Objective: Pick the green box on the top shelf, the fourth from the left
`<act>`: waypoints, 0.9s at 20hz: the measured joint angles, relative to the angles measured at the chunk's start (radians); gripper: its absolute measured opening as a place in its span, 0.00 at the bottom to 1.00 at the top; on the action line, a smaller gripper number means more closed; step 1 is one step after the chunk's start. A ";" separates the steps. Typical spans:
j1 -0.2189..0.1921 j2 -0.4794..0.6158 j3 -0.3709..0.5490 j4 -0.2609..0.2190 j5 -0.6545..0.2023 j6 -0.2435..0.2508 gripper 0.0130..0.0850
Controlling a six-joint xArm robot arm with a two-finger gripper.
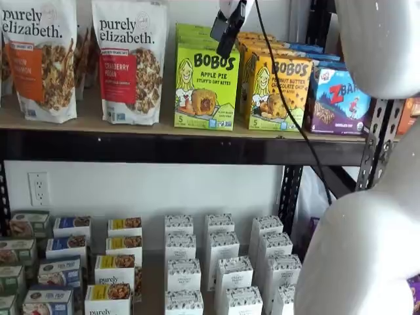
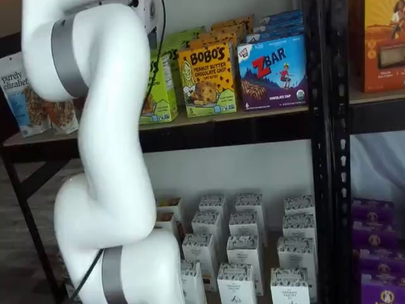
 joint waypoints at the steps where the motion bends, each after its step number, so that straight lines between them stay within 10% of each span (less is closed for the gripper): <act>1: 0.001 0.006 -0.004 -0.005 0.002 -0.001 1.00; 18: 0.031 0.032 0.036 -0.066 -0.023 0.004 1.00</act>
